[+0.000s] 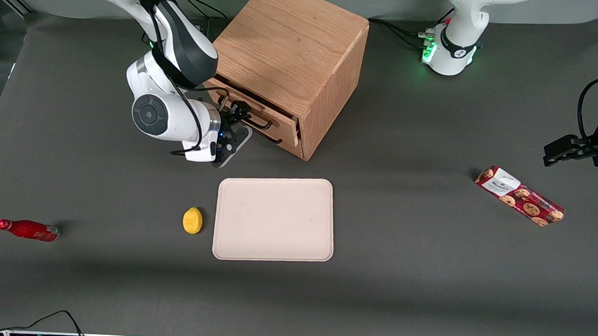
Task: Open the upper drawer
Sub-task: 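Pull the handle outward with the right gripper, sliding the drawer open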
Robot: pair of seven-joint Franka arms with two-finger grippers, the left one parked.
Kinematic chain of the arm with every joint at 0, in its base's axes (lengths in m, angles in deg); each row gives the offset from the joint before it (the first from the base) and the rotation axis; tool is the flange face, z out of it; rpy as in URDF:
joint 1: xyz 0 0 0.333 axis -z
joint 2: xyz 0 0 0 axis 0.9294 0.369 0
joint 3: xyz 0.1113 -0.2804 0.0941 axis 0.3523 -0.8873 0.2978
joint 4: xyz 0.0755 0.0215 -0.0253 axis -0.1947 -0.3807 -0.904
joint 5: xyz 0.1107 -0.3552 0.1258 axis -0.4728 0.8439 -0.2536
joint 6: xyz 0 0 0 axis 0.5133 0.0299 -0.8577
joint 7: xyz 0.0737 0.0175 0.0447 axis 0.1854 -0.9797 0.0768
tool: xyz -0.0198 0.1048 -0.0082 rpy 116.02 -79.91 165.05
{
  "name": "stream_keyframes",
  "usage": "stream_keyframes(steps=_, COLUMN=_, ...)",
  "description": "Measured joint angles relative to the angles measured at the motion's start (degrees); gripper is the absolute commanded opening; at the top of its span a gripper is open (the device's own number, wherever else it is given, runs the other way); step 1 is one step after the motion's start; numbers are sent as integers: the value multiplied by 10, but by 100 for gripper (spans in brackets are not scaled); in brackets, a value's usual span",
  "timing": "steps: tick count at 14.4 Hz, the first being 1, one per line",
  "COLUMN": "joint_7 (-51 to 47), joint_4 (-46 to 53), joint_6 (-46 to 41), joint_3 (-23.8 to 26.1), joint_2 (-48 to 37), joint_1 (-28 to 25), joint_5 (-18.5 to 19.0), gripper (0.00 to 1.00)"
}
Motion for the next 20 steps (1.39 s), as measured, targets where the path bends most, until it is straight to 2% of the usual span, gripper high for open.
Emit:
stream_keyframes(steps=7, joint_7=35, joint_4=27, joint_6=6, joint_3=-47, joint_2=23, joint_1=1, joint_5=16, gripper=100)
stream_keyframes(steps=11, joint_7=37, joint_4=77, joint_6=8, joint_3=-54, joint_2=60, joint_1=2, joint_5=58, gripper=100)
stream_keyframes(steps=17, joint_7=103, joint_4=147, joint_6=6, joint_3=-107, joint_2=99, joint_1=2, joint_5=64, gripper=100)
stream_keyframes(steps=20, joint_7=128, joint_4=167, joint_6=6, joint_3=-119, joint_2=112, joint_1=3, joint_5=94, gripper=100)
